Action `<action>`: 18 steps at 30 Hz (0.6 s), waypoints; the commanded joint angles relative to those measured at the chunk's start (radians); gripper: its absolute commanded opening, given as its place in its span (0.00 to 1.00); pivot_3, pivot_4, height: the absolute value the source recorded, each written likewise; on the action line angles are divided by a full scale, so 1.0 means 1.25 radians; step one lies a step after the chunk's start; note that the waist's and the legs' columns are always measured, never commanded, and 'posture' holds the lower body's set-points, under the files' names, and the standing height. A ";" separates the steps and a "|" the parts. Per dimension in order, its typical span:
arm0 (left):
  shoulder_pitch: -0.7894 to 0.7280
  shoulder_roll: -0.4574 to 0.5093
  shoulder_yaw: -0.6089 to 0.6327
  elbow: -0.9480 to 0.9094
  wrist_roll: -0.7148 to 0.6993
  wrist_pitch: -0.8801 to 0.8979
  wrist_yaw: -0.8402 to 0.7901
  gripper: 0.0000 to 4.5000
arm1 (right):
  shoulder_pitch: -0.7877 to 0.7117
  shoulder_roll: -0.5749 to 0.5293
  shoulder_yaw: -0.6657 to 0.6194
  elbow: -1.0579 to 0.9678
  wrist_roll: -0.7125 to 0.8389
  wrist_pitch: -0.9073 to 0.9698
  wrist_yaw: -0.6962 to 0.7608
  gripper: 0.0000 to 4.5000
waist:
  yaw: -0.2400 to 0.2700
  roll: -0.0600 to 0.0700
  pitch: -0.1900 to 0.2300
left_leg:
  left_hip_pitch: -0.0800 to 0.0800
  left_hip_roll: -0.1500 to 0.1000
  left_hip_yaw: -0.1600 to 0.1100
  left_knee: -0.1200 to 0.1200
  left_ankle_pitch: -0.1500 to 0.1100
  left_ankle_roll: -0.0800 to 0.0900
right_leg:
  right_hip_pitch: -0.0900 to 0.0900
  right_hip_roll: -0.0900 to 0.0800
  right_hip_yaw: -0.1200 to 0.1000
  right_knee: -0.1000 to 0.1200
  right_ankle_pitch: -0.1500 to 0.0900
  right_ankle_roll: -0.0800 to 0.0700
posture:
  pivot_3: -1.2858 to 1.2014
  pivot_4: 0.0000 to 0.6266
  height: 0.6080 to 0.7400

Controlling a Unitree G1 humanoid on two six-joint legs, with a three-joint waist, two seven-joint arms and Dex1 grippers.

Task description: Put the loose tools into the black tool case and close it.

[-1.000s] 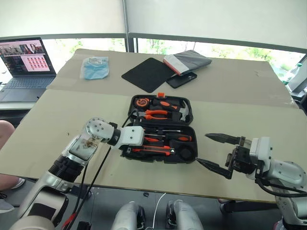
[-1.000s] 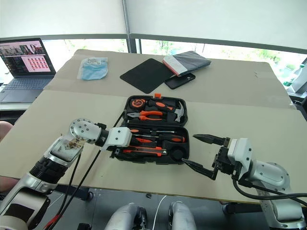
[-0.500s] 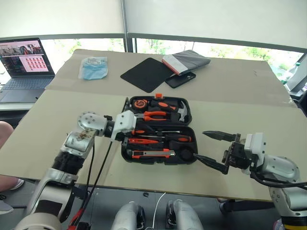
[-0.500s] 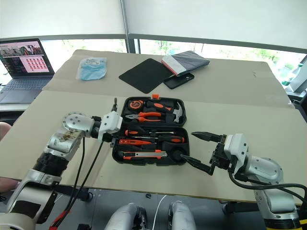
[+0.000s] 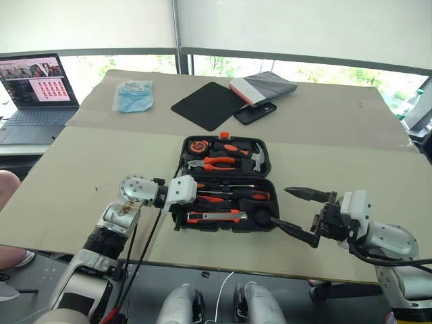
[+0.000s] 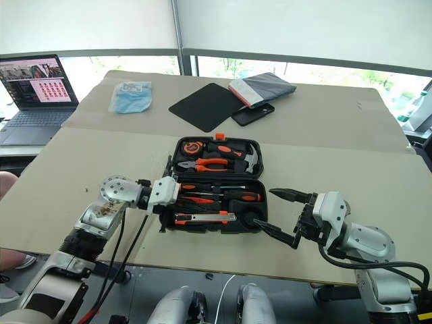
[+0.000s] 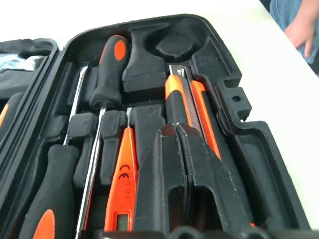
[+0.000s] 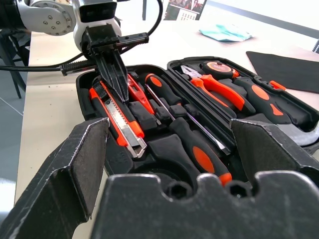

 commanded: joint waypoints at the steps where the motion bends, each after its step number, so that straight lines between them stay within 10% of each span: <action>1: 0.017 -0.010 -0.046 0.041 0.062 0.028 0.030 0.01 | 0.002 0.004 -0.013 -0.018 -0.001 -0.020 -0.006 1.00 | 0.002 0.001 -0.001 | 0.001 0.000 0.000 0.000 -0.001 0.002 | 0.002 -0.001 0.000 -0.001 0.000 0.000 | 0.52 0.24 1.00; 9: 0.028 -0.030 -0.096 0.081 0.120 0.059 0.083 0.01 | 0.000 0.008 -0.017 -0.011 -0.007 -0.023 -0.008 1.00 | 0.009 0.008 -0.012 | 0.004 -0.001 0.000 0.000 -0.004 0.007 | 0.006 -0.008 -0.001 -0.001 -0.001 0.003 | 0.52 0.24 1.00; 18: 0.045 -0.063 0.080 -0.025 -0.131 0.116 0.069 0.12 | 0.108 0.003 -0.150 -0.023 -0.002 -0.040 -0.053 1.00 | 0.020 0.010 -0.013 | 0.008 -0.003 0.000 0.000 -0.012 0.007 | 0.011 -0.011 -0.002 -0.004 -0.003 0.007 | 0.52 0.24 1.00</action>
